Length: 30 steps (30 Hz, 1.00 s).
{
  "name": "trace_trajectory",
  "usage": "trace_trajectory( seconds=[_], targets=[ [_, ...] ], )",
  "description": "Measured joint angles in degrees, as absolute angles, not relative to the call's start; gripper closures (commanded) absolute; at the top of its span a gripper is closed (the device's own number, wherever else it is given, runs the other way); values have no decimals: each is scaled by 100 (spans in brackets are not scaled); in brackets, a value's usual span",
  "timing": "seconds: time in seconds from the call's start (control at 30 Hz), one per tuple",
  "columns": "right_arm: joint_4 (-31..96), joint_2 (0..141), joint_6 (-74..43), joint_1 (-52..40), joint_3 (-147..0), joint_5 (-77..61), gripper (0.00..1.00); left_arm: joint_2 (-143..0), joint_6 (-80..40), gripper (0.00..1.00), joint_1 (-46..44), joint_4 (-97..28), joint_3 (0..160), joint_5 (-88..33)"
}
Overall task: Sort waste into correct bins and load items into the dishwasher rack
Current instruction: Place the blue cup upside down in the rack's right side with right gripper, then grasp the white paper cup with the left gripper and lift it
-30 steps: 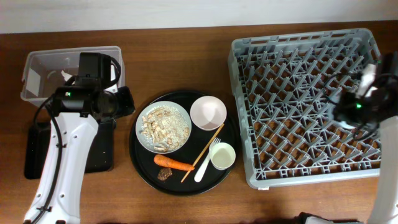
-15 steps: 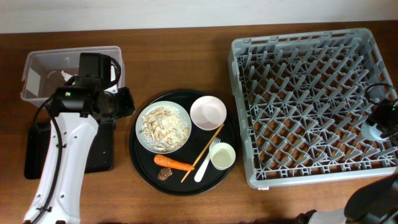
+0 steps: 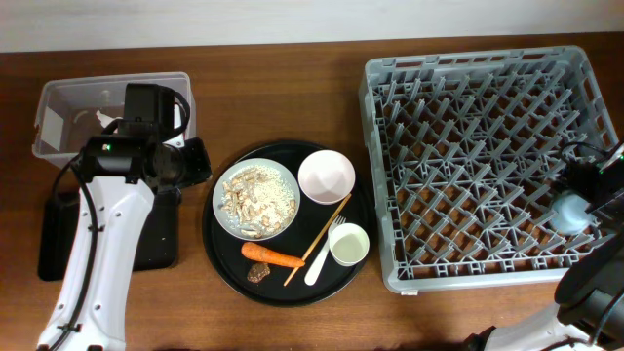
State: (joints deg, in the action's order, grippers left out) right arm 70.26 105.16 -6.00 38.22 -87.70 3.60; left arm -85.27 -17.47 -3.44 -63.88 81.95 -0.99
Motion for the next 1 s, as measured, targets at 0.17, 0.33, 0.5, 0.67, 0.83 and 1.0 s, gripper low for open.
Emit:
trace_trajectory(
  seconds=[0.17,0.33,0.5,0.67,0.83,1.0],
  targets=[
    [7317,10521,-609,3822,-8949,178,1,-8527,-1732,54,-344,-6392,8195,-99],
    [8103,10516,-591,3804,-10114,-445,1,-8527,-1728,49,-344,-6410,8195,-189],
    [8416,10123,-196,3288,-10634,-1347,1,-8527,-1726,49,-436,-6407,8195,-320],
    [8768,9909,110,2071,-10672,-1712,1,-8527,-1719,44,-934,-6403,8191,-438],
    [8895,9911,198,1398,-10667,-1747,1,-8527,-1710,44,-1678,-6298,7929,-930],
    [9072,9911,202,1328,-10665,-1745,1,-8746,-1780,44,-2408,-5881,7594,-1448]
  ],
)
